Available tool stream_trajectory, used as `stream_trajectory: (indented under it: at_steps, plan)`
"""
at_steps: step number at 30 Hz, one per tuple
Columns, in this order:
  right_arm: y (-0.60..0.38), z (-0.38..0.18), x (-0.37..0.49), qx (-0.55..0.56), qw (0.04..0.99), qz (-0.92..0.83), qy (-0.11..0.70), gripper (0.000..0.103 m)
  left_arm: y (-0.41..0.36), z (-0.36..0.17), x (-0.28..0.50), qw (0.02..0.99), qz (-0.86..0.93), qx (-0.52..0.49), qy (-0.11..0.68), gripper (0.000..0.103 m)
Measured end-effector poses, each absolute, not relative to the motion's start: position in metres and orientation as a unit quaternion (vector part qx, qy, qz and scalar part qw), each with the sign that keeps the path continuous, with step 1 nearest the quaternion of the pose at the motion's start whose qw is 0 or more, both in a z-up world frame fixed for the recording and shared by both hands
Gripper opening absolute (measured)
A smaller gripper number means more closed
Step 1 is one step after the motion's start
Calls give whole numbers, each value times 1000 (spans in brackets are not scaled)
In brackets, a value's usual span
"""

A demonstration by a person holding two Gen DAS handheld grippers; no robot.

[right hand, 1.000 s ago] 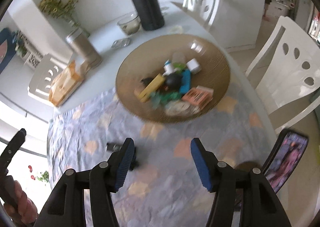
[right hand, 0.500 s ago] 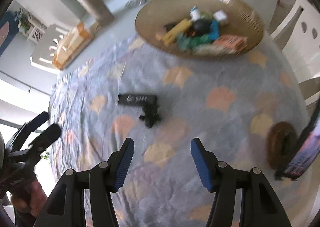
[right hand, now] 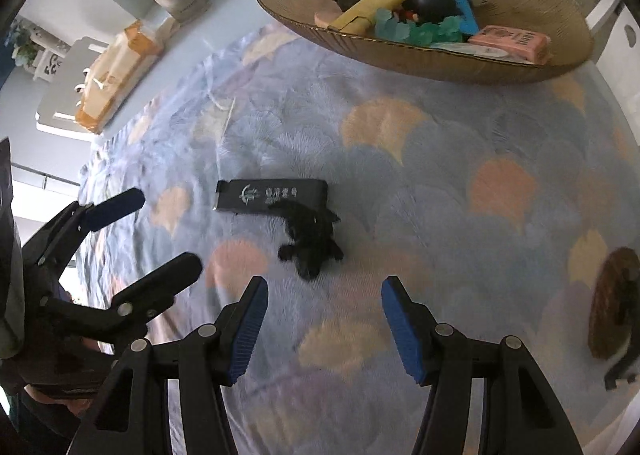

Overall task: Organize rigid objects
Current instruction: 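Grasp the black box with the left tool while the right grasps the black figure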

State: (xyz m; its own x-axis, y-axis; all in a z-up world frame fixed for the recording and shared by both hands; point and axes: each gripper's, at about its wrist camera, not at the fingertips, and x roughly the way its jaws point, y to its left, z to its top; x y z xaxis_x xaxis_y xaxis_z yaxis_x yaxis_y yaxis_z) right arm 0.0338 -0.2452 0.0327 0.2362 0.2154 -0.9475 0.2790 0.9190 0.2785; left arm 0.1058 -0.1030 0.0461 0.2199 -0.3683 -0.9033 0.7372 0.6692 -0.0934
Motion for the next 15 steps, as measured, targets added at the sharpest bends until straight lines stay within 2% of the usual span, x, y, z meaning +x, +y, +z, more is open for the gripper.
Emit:
stream_trajectory:
  at_steps: [7, 8, 9, 10, 15]
  plan:
    - [-248, 24, 50, 189, 763, -21, 618, 57, -114, 34, 124, 728, -406, 213, 510, 85]
    - [-246, 25, 52, 182, 766, -19, 616, 56, -115, 33, 124, 725, -410, 218, 509, 85]
    - [-244, 25, 52, 179, 769, -12, 613, 48, -116, 31, 124, 721, -413, 225, 508, 85]
    - [-242, 27, 52, 179, 773, 1, 608, 35, -118, 30, 123, 717, -417, 233, 508, 85]
    - [-255, 36, 45, 151, 787, -22, 598, 33, -138, 23, 116, 702, -430, 260, 504, 71]
